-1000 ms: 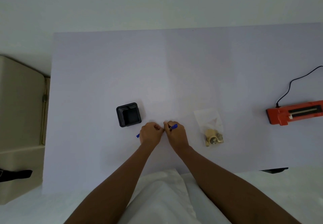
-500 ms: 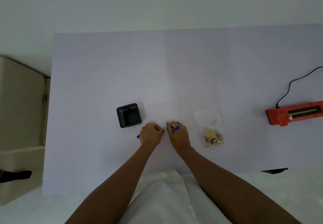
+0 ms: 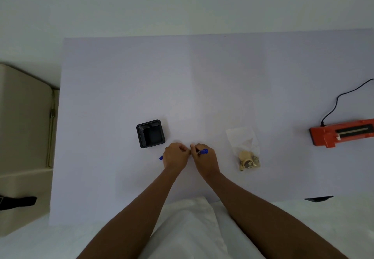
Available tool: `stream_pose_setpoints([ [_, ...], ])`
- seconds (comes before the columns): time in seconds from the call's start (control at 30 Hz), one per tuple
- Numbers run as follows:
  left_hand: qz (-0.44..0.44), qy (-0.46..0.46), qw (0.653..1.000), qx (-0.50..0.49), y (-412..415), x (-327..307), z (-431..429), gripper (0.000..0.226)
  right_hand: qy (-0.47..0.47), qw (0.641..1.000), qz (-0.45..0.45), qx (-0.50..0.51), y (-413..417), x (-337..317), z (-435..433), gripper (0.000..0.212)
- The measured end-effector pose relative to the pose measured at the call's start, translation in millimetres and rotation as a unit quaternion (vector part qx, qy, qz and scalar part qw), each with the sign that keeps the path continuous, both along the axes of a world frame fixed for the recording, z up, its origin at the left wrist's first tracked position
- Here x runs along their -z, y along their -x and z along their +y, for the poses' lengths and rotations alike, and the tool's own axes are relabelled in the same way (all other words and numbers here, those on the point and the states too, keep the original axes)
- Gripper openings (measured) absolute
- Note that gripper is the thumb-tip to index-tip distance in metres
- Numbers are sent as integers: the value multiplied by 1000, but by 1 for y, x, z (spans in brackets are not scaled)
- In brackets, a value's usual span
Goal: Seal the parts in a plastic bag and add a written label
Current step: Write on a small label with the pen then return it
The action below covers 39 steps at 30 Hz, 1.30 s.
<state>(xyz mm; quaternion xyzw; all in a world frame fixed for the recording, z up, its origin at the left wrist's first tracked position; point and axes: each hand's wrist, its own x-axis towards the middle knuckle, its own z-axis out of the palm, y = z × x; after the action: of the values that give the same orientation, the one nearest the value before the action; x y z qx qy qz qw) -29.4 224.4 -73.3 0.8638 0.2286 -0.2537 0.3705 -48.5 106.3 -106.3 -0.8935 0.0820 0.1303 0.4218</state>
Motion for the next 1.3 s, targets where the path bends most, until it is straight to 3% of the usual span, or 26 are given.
stream_pose_setpoints([
  [0.33,2,-1,1000,5,1,2,2,13,-13,999,-5,46,-5,-9,-1,50],
  [0.47,4,3,1000,24,3,-1,2,11,-44,997,-28,48,-3,-12,1,45],
  [0.63,-8,22,998,54,14,-3,3,9,-73,995,9,67,-1,-13,3,45],
  [0.77,-44,16,997,64,22,-8,13,15,-72,995,15,67,1,-13,1,45],
  [0.97,-151,-89,979,102,40,-9,49,25,-50,998,-1,42,5,-14,-4,46],
  [1.17,-105,-117,982,108,43,-3,75,14,-49,998,-15,37,7,-29,0,33],
  [1.3,-80,-51,994,48,45,-10,74,12,-133,990,-30,44,9,-55,12,37],
])
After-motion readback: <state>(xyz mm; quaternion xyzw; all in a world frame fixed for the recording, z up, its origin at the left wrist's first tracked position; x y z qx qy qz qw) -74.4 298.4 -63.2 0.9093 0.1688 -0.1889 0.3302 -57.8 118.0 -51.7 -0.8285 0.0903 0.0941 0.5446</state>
